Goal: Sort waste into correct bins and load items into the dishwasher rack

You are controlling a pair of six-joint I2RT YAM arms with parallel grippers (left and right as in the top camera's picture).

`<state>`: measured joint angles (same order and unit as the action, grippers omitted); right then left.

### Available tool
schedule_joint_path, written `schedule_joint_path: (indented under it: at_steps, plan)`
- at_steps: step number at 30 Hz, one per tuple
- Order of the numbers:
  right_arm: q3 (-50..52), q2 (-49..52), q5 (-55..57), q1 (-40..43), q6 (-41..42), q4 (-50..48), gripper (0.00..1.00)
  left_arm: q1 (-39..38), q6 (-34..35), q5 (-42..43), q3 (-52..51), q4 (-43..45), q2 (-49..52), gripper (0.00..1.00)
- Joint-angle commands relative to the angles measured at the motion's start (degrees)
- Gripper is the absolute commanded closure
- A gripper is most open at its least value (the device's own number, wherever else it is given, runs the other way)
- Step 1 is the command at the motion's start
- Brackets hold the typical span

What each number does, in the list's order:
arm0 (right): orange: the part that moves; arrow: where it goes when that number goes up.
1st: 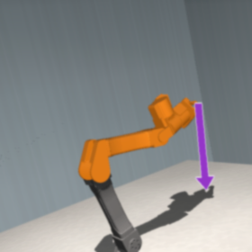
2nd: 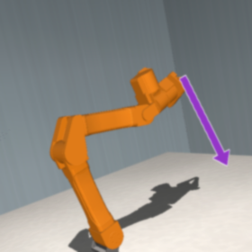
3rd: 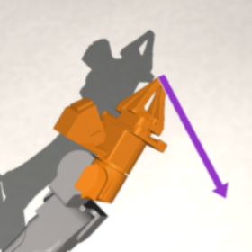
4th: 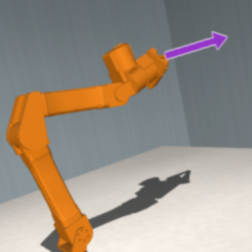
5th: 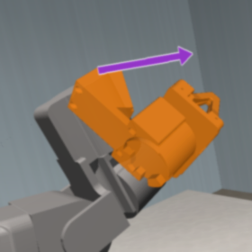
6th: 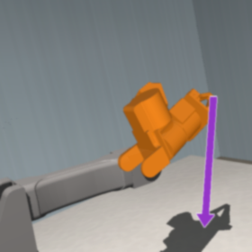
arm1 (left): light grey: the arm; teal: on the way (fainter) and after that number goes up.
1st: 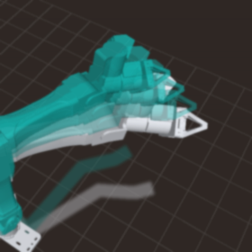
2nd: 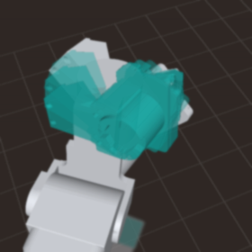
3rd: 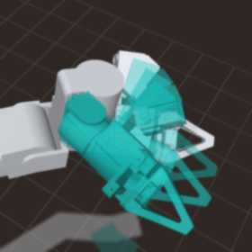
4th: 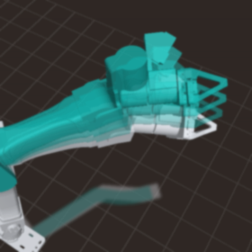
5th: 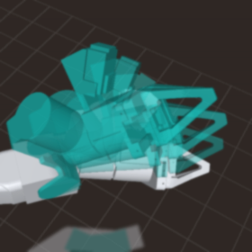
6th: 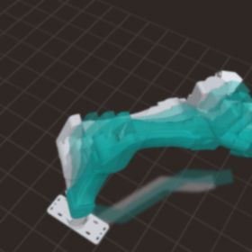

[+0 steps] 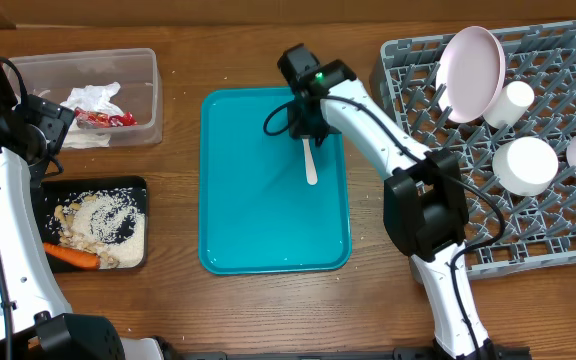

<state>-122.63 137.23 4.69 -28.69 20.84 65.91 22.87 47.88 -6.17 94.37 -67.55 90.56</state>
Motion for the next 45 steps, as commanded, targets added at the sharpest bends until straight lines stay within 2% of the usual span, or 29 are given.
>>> schedule_joint_path:
  at_steps: [1,5,9,15,17,20,21,25,31,36,40,45]
  plan:
    - [-1.16,0.09,-3.5,0.5,-0.39,1.9,0.8,-0.02,0.55,-0.2,0.42,0.09,0.17,0.0]
    - [5.18,0.17,-3.82,-0.2,-0.33,2.8,0.6,-0.02,0.57,-0.2,0.42,0.09,0.17,0.0]
    - [12.33,0.17,-4.59,-0.98,0.63,3.26,0.59,-0.02,0.57,-0.2,0.42,0.09,0.2,0.0]
    - [14.32,0.17,-9.64,-0.98,0.59,3.63,0.59,-0.02,0.57,-0.2,0.42,0.09,0.17,0.0]
    - [14.32,0.17,-9.97,-1.01,0.61,3.63,0.64,-0.02,0.55,-0.2,0.42,0.09,0.17,0.0]
    - [14.32,0.17,-9.99,-1.55,0.68,3.61,0.85,-0.02,0.57,-0.2,0.42,0.09,0.17,0.0]
    - [14.32,0.17,-9.94,-2.01,1.18,3.58,0.88,-0.02,0.55,-0.2,0.42,0.09,0.17,0.0]
    - [14.32,0.17,-9.97,-3.63,1.92,2.99,0.96,-0.02,0.55,-0.2,0.42,0.09,0.17,0.0]
    - [13.2,0.04,-10.86,-4.07,1.92,4.15,0.96,-0.02,0.55,-0.2,0.42,0.09,0.17,0.0]
    - [5.18,-0.09,-10.86,-1.42,1.42,11.21,0.96,-0.02,0.57,-0.2,0.42,0.09,0.17,0.0]
    - [-3.96,-0.31,-12.13,1.18,-2.19,18.32,0.96,-0.02,0.55,-0.2,0.42,0.09,0.17,0.0]
    - [-6.64,-0.28,-13.35,2.21,-3.52,19.91,0.96,-0.02,0.55,-0.2,0.42,0.09,0.17,0.0]
